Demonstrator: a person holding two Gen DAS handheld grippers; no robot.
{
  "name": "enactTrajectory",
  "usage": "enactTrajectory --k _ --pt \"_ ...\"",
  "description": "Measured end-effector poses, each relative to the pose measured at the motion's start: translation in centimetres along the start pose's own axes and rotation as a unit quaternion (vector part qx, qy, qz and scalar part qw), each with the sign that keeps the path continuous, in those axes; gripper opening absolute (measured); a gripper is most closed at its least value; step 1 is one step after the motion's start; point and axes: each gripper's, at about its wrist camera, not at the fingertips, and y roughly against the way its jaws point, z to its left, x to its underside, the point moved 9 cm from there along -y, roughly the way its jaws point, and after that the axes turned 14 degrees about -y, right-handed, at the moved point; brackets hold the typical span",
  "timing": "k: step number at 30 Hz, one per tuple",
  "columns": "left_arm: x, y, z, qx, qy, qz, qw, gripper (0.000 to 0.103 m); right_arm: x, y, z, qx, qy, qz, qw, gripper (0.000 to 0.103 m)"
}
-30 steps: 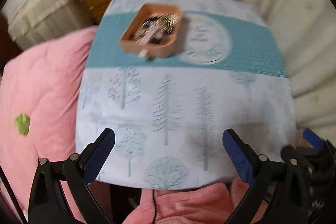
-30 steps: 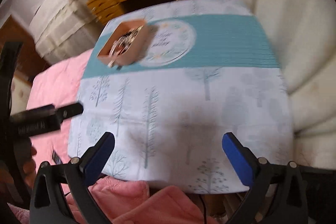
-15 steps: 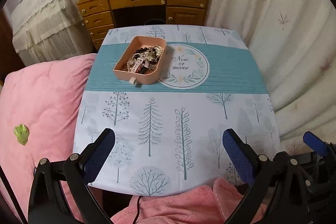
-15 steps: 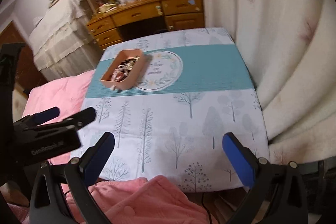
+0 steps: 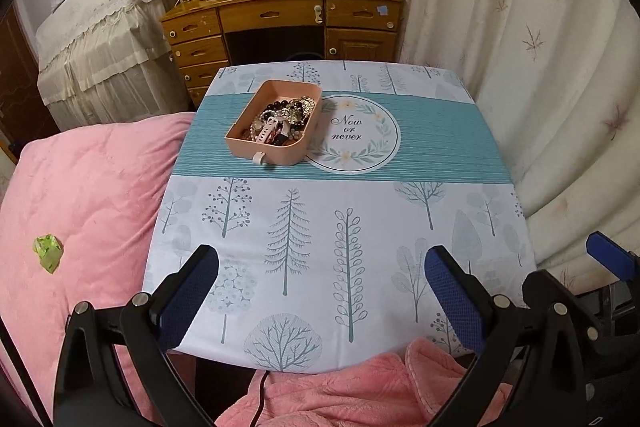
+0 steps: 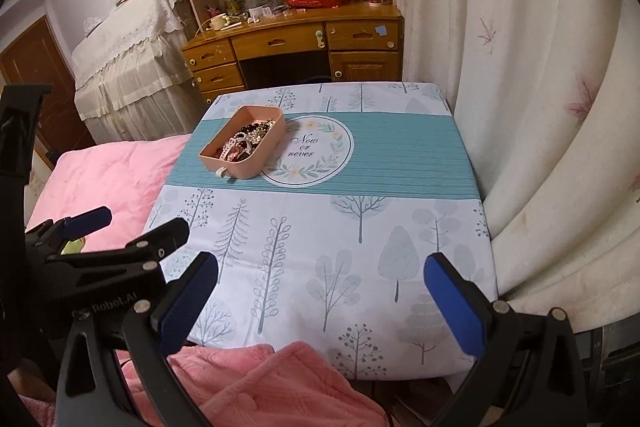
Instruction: Organize jewelry
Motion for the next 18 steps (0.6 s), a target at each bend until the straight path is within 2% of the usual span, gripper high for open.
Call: enactTrajectory --k 5,10,18 --pt "-0.4 0.2 -0.4 -0.003 -0.004 -0.002 1.0000 0.102 -0.4 0.3 -0.5 0.004 0.002 -0.007 1.000 0.103" --pt "-0.7 -0.1 -1.0 0.000 -0.007 0.008 0.9999 0.102 -0.2 0.0 -1.1 0.002 -0.007 0.009 1.000 0.103" --pt "-0.9 -0.2 -1.7 -0.010 -0.012 0.010 0.9998 0.102 -0.3 0.0 -1.6 0.001 -0.008 0.011 1.000 0.103"
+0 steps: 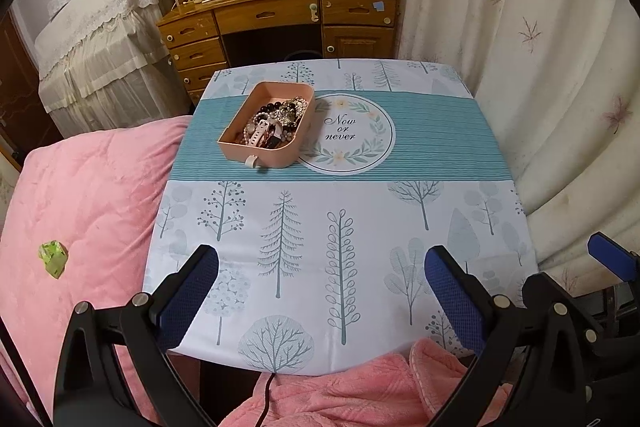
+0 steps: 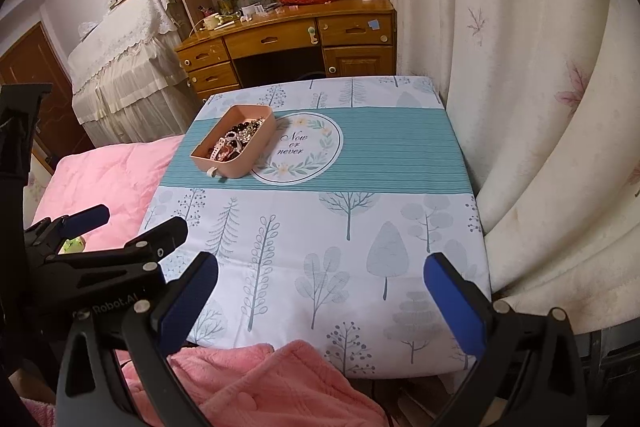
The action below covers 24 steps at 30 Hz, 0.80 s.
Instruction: Organize jewelry
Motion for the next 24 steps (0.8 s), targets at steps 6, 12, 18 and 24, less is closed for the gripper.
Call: enactTrajectory --k 6,12,18,24 --pt "-0.13 0.03 -0.04 -0.006 0.000 0.001 1.0000 0.102 0.03 -0.08 -0.27 -0.001 0.001 0.002 1.000 0.103" --pt "0.00 -0.16 0.39 -0.010 0.001 0.004 0.9999 0.102 0.08 -0.10 -0.50 -0.004 0.002 0.006 1.000 0.103" --pt "-0.02 -0.40 0.46 -0.011 -0.002 0.008 0.9999 0.102 -0.36 -0.49 -0.86 -0.003 0.005 0.012 1.000 0.103" --pt "0.00 -0.47 0.55 -0.014 -0.003 0.007 0.9999 0.102 -0.38 -0.53 -0.94 -0.003 0.005 0.012 1.000 0.103"
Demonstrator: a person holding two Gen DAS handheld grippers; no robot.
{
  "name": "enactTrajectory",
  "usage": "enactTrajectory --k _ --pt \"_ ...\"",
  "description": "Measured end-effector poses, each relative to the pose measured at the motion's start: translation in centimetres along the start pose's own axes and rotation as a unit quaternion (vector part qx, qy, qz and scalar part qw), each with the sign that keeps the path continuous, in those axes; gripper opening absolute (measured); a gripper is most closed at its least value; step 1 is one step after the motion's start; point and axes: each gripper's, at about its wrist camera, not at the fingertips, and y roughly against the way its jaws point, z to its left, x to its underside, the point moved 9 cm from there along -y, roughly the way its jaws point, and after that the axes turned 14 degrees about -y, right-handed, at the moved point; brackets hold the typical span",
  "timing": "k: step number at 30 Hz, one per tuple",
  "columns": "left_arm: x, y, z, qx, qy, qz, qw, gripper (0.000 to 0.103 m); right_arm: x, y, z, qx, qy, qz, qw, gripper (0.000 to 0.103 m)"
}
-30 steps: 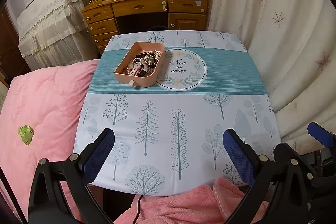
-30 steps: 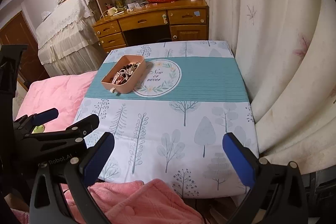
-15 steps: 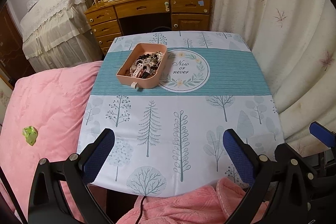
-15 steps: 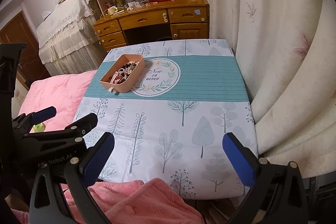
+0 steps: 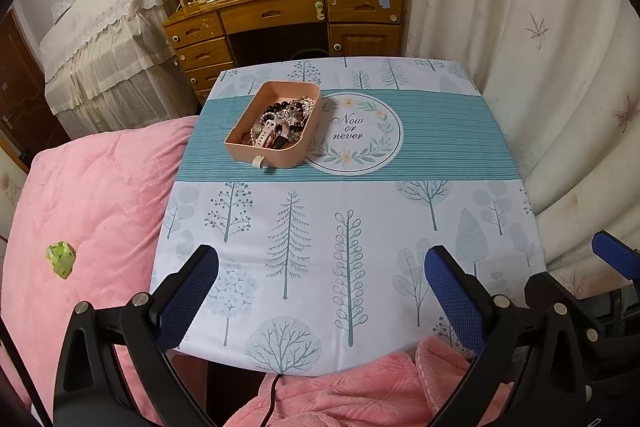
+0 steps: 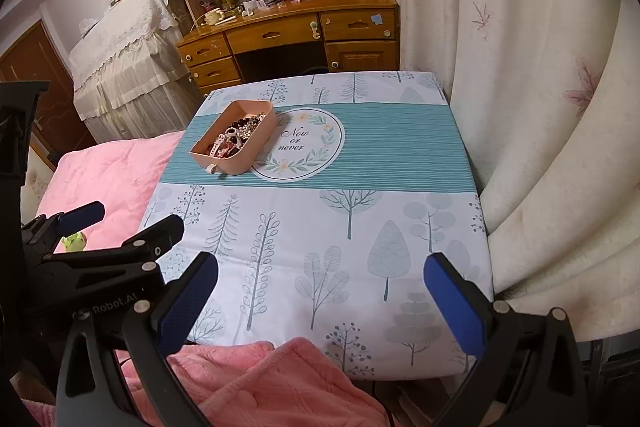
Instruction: Organize jewelry
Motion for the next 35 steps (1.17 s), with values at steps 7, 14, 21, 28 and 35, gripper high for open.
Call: enactTrajectory --k 7,14,21,28,35 --pt "0.0 0.0 0.1 0.000 0.000 0.000 1.0000 0.102 -0.1 -0.1 -0.1 0.001 0.001 0.001 1.000 0.103" --pt "0.1 0.3 0.6 -0.009 -0.004 0.002 0.9999 0.102 0.0 -0.2 -0.1 0.002 0.001 0.003 1.000 0.103" --pt "0.1 0.4 0.6 -0.009 -0.003 0.006 0.9999 0.102 0.1 -0.6 -0.1 0.004 0.002 0.008 1.000 0.103" --pt "0.0 0.5 0.6 -0.009 -0.004 0.007 0.9999 0.102 0.2 -0.9 -0.2 0.009 0.000 0.009 1.000 0.103" --pt "0.1 0.5 0.5 -0.008 -0.004 0.008 0.9999 0.102 -0.2 -1.1 -0.5 0.009 0.000 0.014 1.000 0.103"
